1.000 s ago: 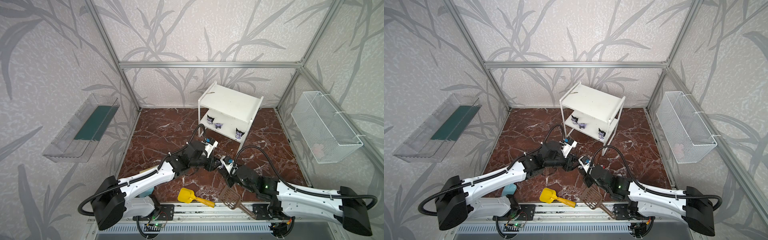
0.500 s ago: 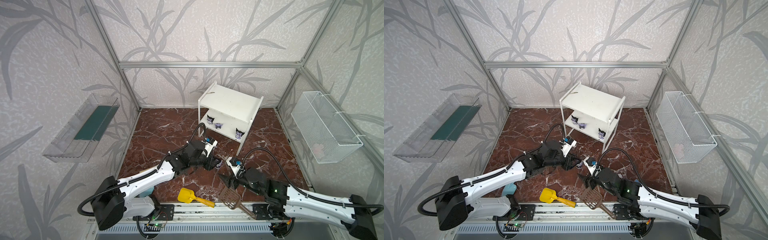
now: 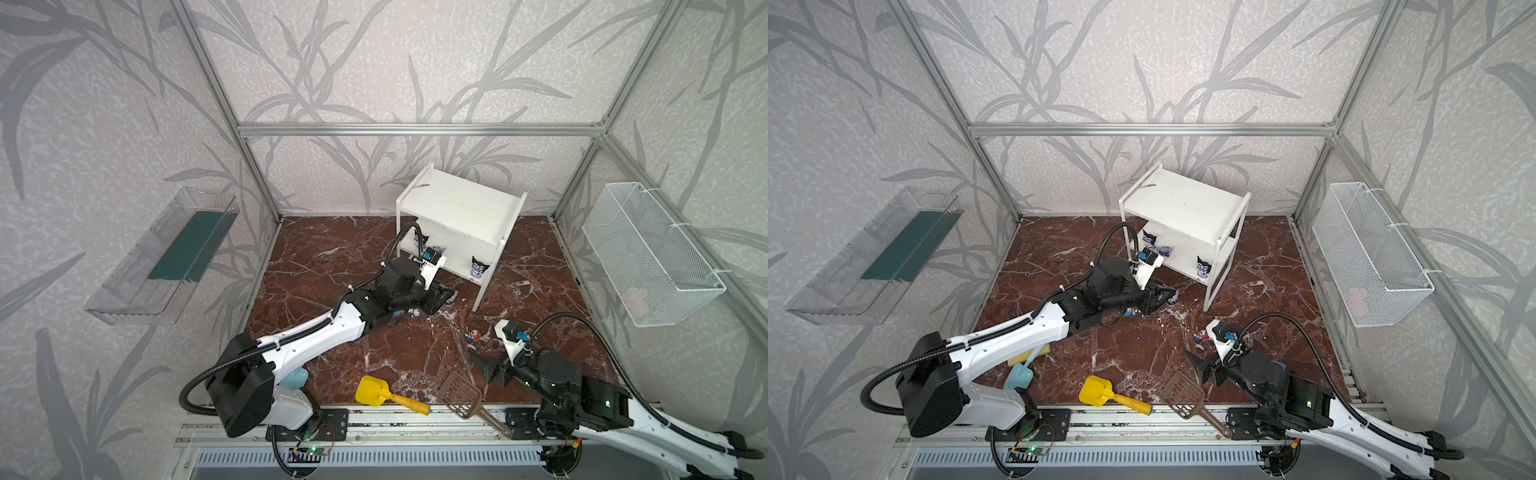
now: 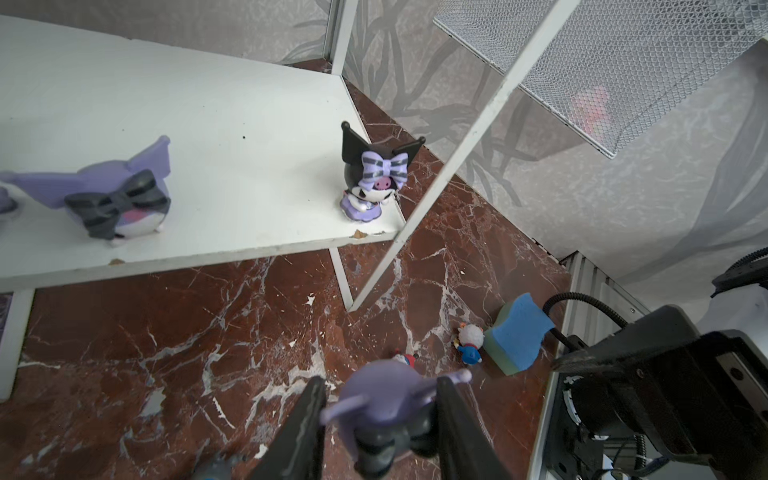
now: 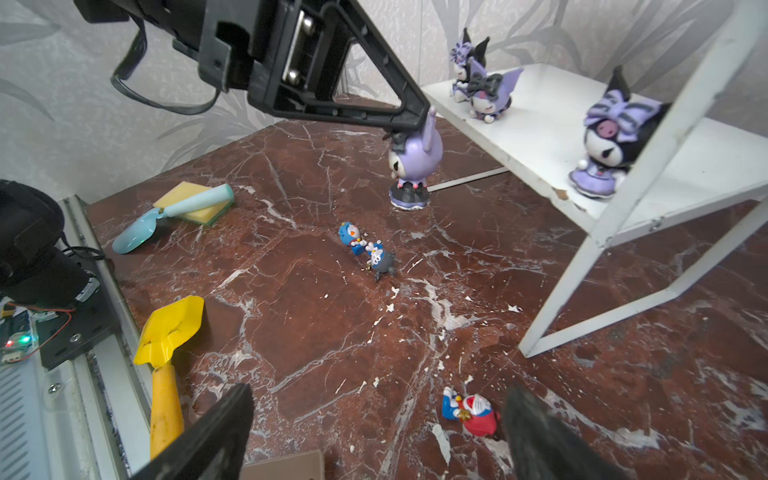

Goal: Place and organize the plastic toys onto the shelf
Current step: 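Carry the purple Kuromi toward the shelf with the left gripper while the right withdraws, then lower the purple Kuromi onto the lower shelf tier beside the other Kuromi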

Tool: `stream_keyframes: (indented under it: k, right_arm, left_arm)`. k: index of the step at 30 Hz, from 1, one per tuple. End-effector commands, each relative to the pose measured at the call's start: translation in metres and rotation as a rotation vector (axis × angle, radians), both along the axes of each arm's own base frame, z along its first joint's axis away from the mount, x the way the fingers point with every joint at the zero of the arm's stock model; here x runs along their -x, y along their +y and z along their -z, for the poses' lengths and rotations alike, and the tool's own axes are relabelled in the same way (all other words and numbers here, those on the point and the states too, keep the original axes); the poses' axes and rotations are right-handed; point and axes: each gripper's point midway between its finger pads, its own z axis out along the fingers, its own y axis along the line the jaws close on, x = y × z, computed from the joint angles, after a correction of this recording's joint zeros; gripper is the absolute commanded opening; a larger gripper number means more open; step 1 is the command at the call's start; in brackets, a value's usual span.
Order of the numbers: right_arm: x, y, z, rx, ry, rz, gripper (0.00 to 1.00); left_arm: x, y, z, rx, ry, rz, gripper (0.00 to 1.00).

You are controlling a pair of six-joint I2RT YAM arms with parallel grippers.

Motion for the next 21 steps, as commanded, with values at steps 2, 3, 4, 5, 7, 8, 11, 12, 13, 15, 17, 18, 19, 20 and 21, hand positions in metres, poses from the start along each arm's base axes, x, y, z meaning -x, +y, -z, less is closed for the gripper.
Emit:
stream_keyframes:
  k: [2, 3, 4, 5, 7, 8, 11, 12, 13, 15, 17, 18, 19, 20, 21]
  right_arm:
    - [-0.003, -0.015, 0.005, 0.031, 0.004, 0.063, 0.94]
    - [-0.004, -0.016, 0.005, 0.031, 0.003, 0.069, 0.94]
    - [-0.004, -0.017, 0.004, 0.031, 0.002, 0.072, 0.94]
    - [-0.004, -0.016, 0.004, 0.032, 0.001, 0.069, 0.94]
    - [-0.004, -0.016, 0.004, 0.029, -0.001, 0.066, 0.94]
    - [-0.004, -0.016, 0.005, 0.029, 0.000, 0.066, 0.94]
    - [-0.004, -0.016, 0.005, 0.029, -0.001, 0.067, 0.94]
    - [-0.004, -0.016, 0.004, 0.026, -0.003, 0.067, 0.94]
    - [-0.004, -0.016, 0.005, 0.027, -0.004, 0.066, 0.94]
    - [-0.004, -0.016, 0.004, 0.024, -0.006, 0.065, 0.95]
    - [-0.004, -0.016, 0.004, 0.023, -0.007, 0.067, 0.95]
    - [-0.004, -0.016, 0.005, 0.022, -0.006, 0.066, 0.95]
    - [-0.004, -0.016, 0.005, 0.023, -0.006, 0.067, 0.95]
    - [-0.004, -0.016, 0.004, 0.022, -0.008, 0.069, 0.95]
    - [-0.004, -0.016, 0.005, 0.023, -0.007, 0.067, 0.95]
  left_arm:
    - [-0.029, -0.012, -0.031, 0.037, -0.139, -0.031, 0.27]
    - [-0.033, -0.015, -0.032, 0.040, -0.150, -0.036, 0.27]
    - [-0.038, -0.016, -0.033, 0.043, -0.157, -0.045, 0.27]
    - [-0.042, -0.019, -0.033, 0.044, -0.163, -0.047, 0.27]
    - [-0.049, -0.022, -0.033, 0.038, -0.174, -0.058, 0.26]
    - [-0.052, -0.023, -0.034, 0.032, -0.180, -0.064, 0.26]
    - [-0.060, -0.025, -0.033, 0.015, -0.199, -0.081, 0.26]
    - [-0.063, -0.024, -0.034, 0.013, -0.207, -0.087, 0.26]
    - [-0.065, -0.025, -0.033, 0.009, -0.211, -0.093, 0.25]
    - [-0.070, -0.026, -0.035, 0.010, -0.226, -0.104, 0.25]
    - [-0.073, -0.026, -0.037, 0.012, -0.242, -0.119, 0.23]
    - [-0.075, -0.025, -0.039, 0.015, -0.249, -0.127, 0.23]
    - [-0.077, -0.026, -0.039, 0.014, -0.256, -0.131, 0.23]
    - [-0.078, -0.026, -0.040, 0.014, -0.261, -0.135, 0.23]
    - [-0.080, -0.026, -0.040, 0.012, -0.264, -0.139, 0.23]
